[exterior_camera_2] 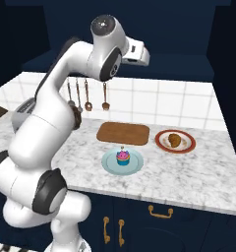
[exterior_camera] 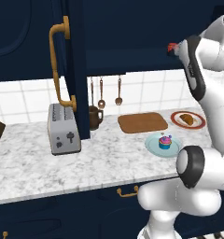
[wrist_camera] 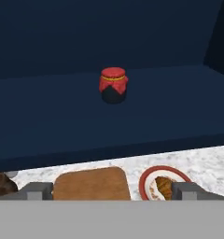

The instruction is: From the different types of pastries on the counter, select a croissant and place it on the cutting board. Then retrieve a jar of jam from the cabinet and place it alongside the croissant on the cutting board.

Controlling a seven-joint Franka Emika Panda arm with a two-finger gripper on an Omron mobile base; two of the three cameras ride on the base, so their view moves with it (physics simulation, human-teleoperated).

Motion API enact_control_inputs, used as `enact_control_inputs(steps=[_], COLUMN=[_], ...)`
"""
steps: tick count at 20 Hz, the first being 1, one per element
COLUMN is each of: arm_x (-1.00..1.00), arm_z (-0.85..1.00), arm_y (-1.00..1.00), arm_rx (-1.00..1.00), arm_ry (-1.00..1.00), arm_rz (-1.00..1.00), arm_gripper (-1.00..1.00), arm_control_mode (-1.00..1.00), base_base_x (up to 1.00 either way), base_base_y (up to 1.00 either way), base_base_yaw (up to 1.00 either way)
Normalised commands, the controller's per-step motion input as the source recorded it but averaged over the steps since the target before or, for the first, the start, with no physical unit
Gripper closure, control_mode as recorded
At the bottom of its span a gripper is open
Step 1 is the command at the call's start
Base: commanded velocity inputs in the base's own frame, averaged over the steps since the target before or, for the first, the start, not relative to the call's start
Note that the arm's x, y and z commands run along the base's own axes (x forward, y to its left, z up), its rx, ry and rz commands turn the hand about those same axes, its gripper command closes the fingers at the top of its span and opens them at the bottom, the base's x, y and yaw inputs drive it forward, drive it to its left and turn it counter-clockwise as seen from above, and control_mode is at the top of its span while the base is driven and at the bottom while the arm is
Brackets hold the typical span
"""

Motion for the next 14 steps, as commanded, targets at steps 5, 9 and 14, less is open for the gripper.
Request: enact_control_inputs(steps=[5,9,14], arm_x=[0.29,0.14,0.37], arm_z=[0.36,-0.13,-0.52], arm_y=[0.00,0.00,0.00], arm_rx=[0.00,0.00,0.00], arm_ry=[-0.02,0.00,-0.01], arm_rz=[-0.10,0.00,0.00], arm_gripper=[-1.00,-1.00,-1.00], arm_control_mode=[-1.00,-1.00,-1.00], base_base_x=[0.00,0.00,0.00], base_base_y=[0.00,0.00,0.00], base_base_yaw=[0.00,0.00,0.00])
